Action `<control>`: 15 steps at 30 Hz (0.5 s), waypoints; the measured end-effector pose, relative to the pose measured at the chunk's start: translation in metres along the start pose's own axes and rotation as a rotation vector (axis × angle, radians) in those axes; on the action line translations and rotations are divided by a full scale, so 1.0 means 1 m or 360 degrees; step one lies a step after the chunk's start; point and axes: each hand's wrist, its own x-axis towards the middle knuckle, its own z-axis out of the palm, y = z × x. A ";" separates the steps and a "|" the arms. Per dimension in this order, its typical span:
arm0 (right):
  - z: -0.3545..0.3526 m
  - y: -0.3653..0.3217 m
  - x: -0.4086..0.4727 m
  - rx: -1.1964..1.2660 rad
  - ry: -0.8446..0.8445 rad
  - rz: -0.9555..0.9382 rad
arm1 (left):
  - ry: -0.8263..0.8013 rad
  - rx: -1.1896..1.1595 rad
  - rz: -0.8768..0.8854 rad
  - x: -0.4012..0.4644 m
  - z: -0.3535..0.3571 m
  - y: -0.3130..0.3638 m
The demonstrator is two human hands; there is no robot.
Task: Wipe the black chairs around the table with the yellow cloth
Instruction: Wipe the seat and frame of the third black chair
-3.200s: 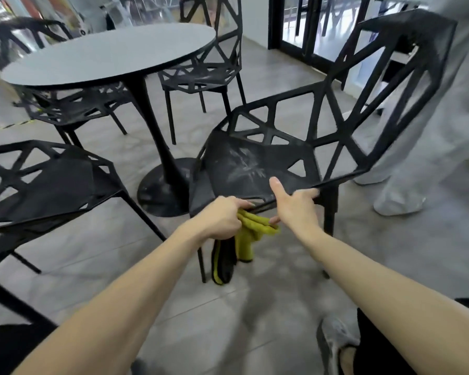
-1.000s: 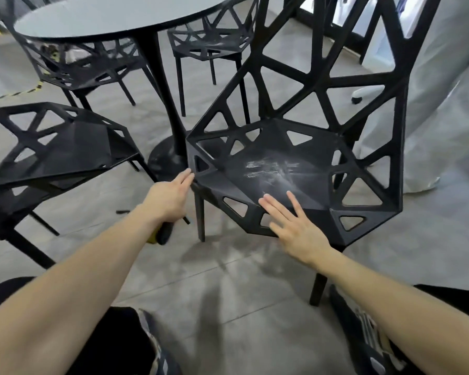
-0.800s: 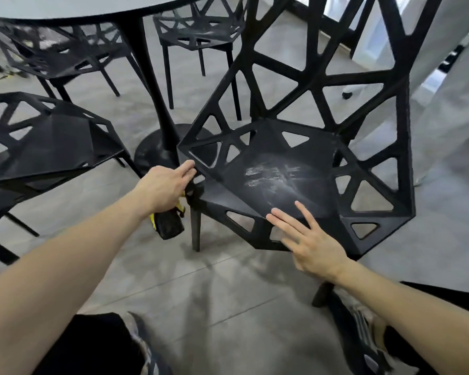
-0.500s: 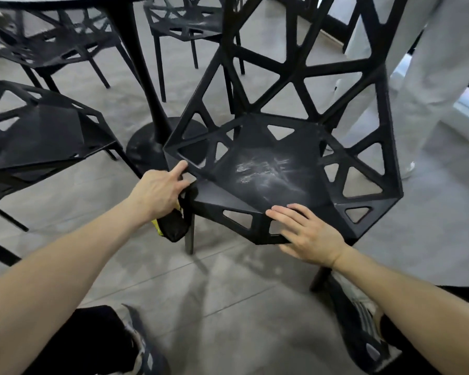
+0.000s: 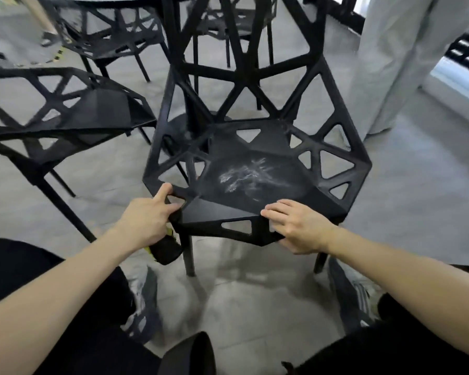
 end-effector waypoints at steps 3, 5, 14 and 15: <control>-0.026 -0.015 0.013 0.0155 0.0008 -0.0163 | -0.0243 -0.0048 0.0037 -0.034 -0.009 0.003; -0.046 -0.027 0.032 0.0295 0.0064 -0.0060 | -0.0413 -0.0228 0.0054 -0.048 -0.022 -0.007; -0.126 -0.057 0.141 0.1352 -0.0101 0.0603 | -0.0099 -0.1151 0.0036 -0.078 -0.122 -0.054; -0.130 -0.059 0.149 0.1406 -0.0142 0.0596 | -0.0067 -0.1295 0.0082 -0.079 -0.133 -0.056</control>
